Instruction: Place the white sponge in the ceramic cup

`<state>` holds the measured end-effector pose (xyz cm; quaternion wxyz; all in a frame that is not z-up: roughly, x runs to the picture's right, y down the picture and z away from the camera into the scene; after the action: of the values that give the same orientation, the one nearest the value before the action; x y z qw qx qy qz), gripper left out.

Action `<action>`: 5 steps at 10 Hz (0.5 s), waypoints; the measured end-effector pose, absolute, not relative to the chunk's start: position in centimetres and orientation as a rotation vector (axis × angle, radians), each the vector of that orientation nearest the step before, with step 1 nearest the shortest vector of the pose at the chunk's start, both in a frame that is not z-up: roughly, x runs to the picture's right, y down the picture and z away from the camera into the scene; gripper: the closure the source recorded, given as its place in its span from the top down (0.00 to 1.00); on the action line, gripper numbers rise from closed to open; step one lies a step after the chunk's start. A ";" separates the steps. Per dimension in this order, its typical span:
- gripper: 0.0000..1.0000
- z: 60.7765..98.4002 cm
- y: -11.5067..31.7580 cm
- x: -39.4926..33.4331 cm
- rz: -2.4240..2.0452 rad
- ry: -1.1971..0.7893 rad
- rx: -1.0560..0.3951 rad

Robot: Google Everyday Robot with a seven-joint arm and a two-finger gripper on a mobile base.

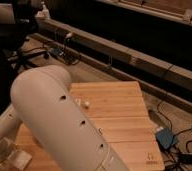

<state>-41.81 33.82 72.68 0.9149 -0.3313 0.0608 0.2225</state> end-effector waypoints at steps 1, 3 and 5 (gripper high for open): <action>0.65 72.8 33.5 -42.0 0.468 0.124 -0.667; 0.65 73.1 33.1 -42.2 0.488 0.126 -0.642; 0.65 73.1 33.5 -42.6 0.492 0.132 -0.642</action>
<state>-42.59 33.49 73.14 0.9173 -0.3120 0.0641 0.2392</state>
